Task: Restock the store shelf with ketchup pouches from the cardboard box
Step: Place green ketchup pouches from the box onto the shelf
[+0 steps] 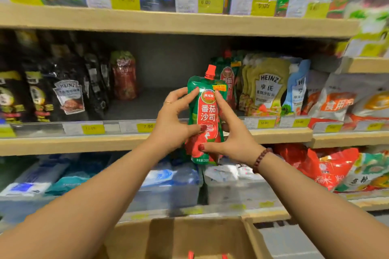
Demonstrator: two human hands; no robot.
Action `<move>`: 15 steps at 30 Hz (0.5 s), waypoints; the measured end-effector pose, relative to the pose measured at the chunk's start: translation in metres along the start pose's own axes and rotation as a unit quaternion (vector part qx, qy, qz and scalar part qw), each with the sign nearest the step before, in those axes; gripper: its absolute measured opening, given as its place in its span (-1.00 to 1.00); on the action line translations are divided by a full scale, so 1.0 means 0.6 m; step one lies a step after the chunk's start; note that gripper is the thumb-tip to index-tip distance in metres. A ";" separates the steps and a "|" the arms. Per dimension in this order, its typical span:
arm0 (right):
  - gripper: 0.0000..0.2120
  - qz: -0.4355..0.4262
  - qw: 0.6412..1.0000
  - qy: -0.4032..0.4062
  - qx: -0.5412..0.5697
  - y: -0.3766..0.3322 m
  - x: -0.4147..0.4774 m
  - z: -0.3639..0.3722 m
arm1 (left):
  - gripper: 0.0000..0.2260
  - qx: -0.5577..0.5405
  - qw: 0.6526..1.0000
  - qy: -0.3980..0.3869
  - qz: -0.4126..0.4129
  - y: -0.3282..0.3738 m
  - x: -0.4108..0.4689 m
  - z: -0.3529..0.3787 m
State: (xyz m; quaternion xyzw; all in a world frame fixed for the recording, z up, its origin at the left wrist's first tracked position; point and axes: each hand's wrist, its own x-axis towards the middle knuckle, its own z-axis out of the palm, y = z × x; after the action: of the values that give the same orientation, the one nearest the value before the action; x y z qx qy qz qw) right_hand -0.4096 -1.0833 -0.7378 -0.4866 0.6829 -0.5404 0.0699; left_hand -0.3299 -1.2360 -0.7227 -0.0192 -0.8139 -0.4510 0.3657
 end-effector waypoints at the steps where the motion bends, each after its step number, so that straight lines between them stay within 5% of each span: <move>1: 0.11 -0.004 1.000 0.010 0.002 0.000 0.012 -0.004 | -0.23 -0.012 1.000 -0.009 0.004 0.000 0.014 -0.003; 5: 0.09 -0.013 0.998 0.063 0.006 0.010 0.045 -0.028 | -0.40 -0.092 0.994 0.024 -0.057 -0.013 0.058 -0.020; 9: 0.10 -0.005 0.992 0.129 -0.006 0.023 0.074 -0.068 | -0.57 0.212 0.971 -0.018 -0.109 -0.061 0.083 -0.040; 12: 0.10 0.000 0.986 0.159 -0.052 0.021 0.102 -0.096 | -0.59 0.306 0.936 -0.084 -0.155 -0.088 0.082 -0.024; 15: 0.06 -0.007 0.979 0.173 -0.104 0.027 0.129 -0.115 | -0.60 0.376 0.920 -0.039 -0.103 -0.110 0.073 -0.009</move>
State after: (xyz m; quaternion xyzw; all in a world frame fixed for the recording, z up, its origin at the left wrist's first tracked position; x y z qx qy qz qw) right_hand -0.5019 -1.0955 -0.6895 -0.3951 0.7339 -0.5428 -0.1036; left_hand -0.3827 -1.2919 -0.7414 0.1858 -0.9347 -0.1458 0.2657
